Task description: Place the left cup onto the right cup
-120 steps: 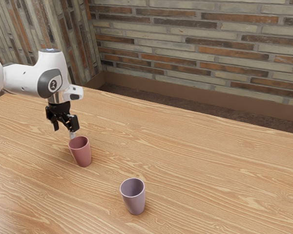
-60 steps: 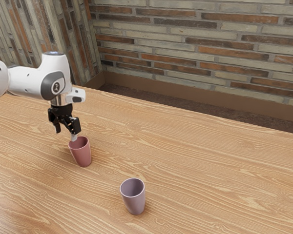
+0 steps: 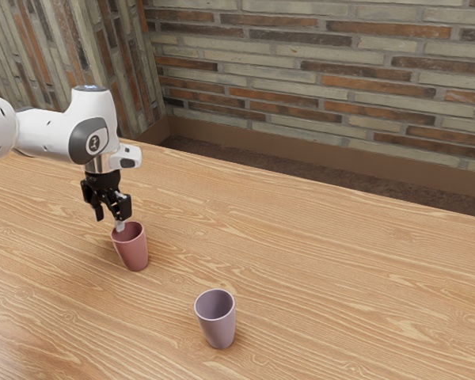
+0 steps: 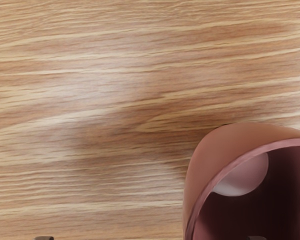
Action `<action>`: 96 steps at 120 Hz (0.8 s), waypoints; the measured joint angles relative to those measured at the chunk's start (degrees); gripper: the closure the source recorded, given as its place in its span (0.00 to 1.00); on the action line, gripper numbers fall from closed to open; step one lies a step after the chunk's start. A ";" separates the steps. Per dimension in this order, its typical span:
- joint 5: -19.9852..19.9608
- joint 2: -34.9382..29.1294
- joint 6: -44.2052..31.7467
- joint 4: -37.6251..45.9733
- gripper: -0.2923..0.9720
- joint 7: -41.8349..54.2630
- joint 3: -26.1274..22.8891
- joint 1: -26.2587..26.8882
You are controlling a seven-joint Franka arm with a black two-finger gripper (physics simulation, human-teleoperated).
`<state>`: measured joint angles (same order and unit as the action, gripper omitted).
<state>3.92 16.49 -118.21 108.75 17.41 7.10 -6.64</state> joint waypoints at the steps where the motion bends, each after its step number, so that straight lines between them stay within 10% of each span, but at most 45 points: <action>1: 0.00 0.00 0.00 0.00 0.40 -0.01 -0.01 0.00; 96: -0.11 0.67 0.00 0.08 0.45 -1.40 -0.64 0.14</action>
<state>3.81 17.16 -118.21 108.83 16.01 6.46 -6.50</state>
